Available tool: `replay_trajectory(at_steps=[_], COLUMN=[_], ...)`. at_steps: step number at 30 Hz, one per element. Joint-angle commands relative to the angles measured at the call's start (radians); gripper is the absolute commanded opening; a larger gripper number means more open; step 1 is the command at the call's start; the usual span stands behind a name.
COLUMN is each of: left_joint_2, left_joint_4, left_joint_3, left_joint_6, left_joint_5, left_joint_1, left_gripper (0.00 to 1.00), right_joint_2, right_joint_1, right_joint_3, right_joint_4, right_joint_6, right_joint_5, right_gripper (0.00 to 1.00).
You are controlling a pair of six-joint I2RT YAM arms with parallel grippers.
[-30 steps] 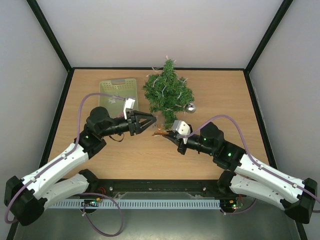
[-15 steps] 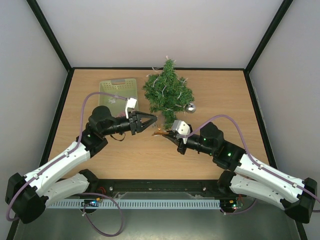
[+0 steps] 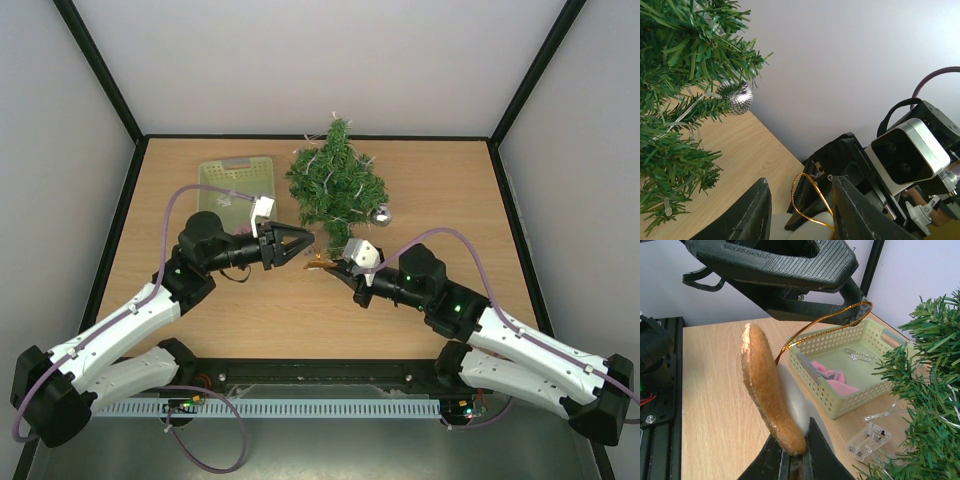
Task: Decorate the small christmas tree
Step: Hang the decoration item on the Christmas tree.
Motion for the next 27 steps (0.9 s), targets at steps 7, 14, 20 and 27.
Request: replay_trajectory(at_steps=[7, 14, 20, 27], left_joint_2=[-0.019, -0.001, 0.05, 0.119], left_joint_4=[0.086, 0.042, -0.005, -0.058], left_joint_3=[-0.019, 0.05, 0.114, 0.185], left_joint_6=[0.004, 0.139, 0.253, 0.349], left_joint_5=[0.034, 0.01, -0.058, -0.125], left_joint_1=[0.002, 0.002, 0.002, 0.007], left_gripper=[0.03, 0.03, 0.02, 0.02], right_joint_2=[0.02, 0.04, 0.118, 0.136], right_joint_1=[0.005, 0.007, 0.006, 0.005], right_joint_3=[0.046, 0.054, 0.124, 0.121], right_joint_4=[0.037, 0.039, 0.029, 0.065], right_joint_6=[0.02, 0.057, 0.22, 0.315], right_joint_5=[0.023, 0.101, 0.249, 0.295], right_gripper=[0.02, 0.02, 0.02, 0.02])
